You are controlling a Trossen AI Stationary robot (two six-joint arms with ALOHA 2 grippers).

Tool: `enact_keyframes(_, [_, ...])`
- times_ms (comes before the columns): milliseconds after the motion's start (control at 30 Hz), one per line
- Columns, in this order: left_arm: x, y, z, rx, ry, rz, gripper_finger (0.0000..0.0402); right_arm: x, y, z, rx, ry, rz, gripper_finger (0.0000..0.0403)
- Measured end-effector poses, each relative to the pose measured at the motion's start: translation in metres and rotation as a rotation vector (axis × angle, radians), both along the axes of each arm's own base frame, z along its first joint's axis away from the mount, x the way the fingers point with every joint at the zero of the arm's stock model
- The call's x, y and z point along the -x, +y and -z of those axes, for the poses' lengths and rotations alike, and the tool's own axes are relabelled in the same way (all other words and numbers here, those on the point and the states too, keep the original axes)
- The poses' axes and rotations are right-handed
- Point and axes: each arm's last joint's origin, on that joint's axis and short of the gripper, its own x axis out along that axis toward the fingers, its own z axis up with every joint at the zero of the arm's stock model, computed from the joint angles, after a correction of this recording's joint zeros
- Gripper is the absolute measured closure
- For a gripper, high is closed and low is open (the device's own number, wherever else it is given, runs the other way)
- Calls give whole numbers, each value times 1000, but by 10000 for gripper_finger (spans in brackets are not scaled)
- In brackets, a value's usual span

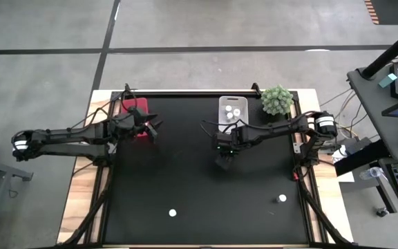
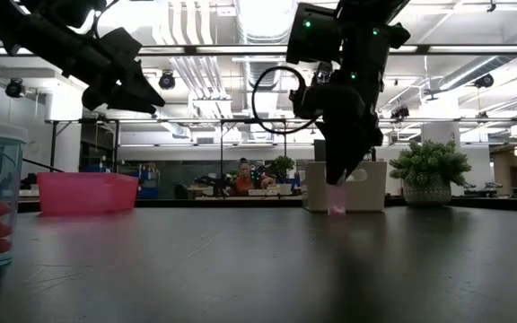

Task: Pick and place medicine bottles into bin by pill shape (circle, oval)
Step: Put pink tablet bottle into the red bin

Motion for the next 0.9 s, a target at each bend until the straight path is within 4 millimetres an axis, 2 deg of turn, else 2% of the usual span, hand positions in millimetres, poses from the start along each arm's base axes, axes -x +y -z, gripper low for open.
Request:
enact_keyframes(467, [0,0,0,0,0,0,225,-6,1,-36,76,-172,-171,285])
enact_keyframes(900, [-4,-3,-5,27,-74,120,225,-24,10,-49,198,-408,-361,285])
